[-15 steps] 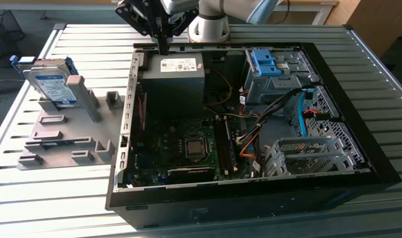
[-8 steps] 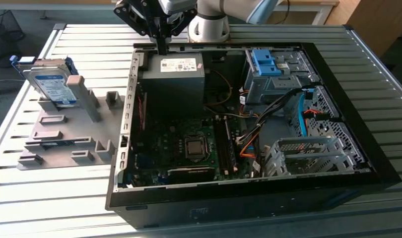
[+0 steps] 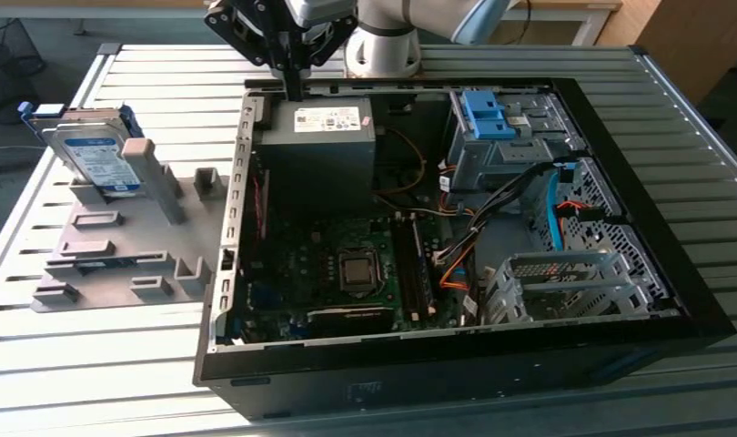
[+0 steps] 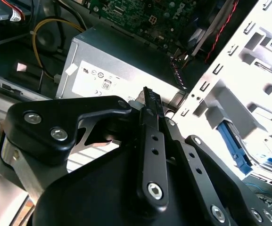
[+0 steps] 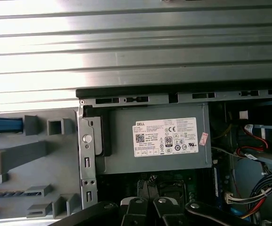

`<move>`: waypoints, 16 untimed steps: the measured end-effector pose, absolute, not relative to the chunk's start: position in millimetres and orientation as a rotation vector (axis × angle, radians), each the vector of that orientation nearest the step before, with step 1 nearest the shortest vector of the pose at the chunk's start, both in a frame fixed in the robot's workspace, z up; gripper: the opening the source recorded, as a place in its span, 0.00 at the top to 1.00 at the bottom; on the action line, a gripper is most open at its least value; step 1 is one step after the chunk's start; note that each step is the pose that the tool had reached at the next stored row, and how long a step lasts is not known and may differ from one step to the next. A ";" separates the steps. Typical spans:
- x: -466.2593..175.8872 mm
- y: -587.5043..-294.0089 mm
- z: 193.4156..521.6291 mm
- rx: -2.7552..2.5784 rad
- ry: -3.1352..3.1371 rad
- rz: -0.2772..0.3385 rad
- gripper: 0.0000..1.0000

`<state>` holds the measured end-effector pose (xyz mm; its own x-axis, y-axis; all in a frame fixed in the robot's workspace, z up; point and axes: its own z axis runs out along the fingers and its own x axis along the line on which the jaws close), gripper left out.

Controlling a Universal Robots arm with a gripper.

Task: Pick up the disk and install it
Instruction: 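Reach for the disk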

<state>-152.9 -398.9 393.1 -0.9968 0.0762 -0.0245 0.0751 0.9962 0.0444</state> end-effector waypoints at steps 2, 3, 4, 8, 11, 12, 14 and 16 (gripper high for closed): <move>-153.8 -398.9 393.1 0.118 3.112 0.068 0.89; -154.2 -398.9 393.1 0.118 3.112 0.068 0.89; -154.6 -398.9 393.0 0.118 3.112 0.068 0.89; -156.3 -398.9 393.0 0.118 3.112 0.068 0.89; -157.5 -398.9 393.0 0.118 3.112 0.068 0.89; -157.9 -398.9 392.9 0.118 3.112 0.068 0.89; -158.8 -398.9 392.9 0.118 3.112 0.068 0.89; -159.6 -398.9 392.9 0.118 3.113 0.068 0.89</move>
